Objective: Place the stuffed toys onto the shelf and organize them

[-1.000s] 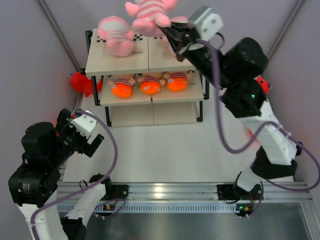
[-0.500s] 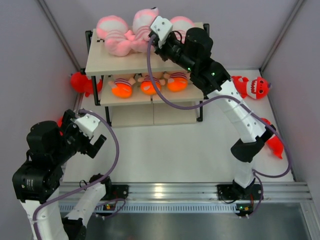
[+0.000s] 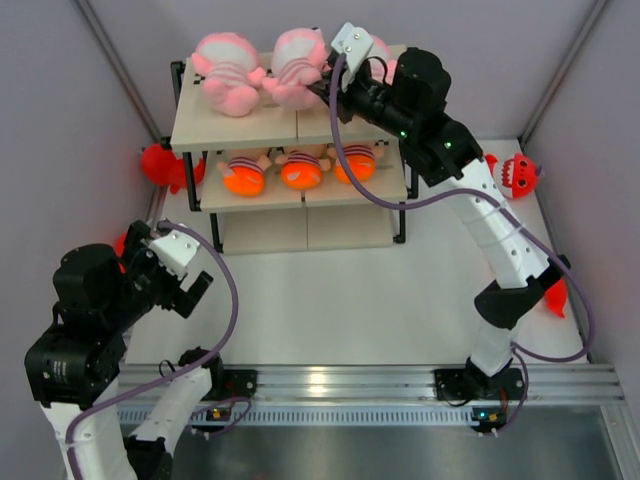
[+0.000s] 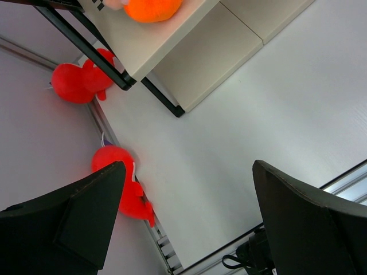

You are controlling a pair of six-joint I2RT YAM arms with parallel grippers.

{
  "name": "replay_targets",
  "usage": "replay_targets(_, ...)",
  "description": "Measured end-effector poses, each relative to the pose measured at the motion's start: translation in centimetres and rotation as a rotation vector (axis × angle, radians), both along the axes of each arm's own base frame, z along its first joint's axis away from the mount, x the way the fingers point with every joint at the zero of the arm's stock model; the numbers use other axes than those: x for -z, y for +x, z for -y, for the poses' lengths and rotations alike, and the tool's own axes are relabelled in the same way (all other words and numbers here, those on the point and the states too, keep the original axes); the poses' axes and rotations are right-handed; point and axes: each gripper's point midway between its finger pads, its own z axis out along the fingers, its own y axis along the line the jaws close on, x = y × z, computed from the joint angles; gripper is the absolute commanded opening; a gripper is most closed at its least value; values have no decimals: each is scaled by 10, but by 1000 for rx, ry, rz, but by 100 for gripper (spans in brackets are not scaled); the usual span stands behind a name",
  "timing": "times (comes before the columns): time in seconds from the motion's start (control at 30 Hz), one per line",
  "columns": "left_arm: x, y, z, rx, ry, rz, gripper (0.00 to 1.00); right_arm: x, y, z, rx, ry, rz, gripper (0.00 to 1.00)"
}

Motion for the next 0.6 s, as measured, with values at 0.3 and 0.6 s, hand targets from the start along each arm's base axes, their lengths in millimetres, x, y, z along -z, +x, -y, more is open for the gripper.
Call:
replay_targets(0.3, 0, -1, 0, 1, 0, 2, 98, 17, 1, -4, -13, -4, -54, 50)
replay_targets(0.6, 0, -2, 4, 19, -10, 2, 98, -2, -15, 7, -22, 31, -43, 83)
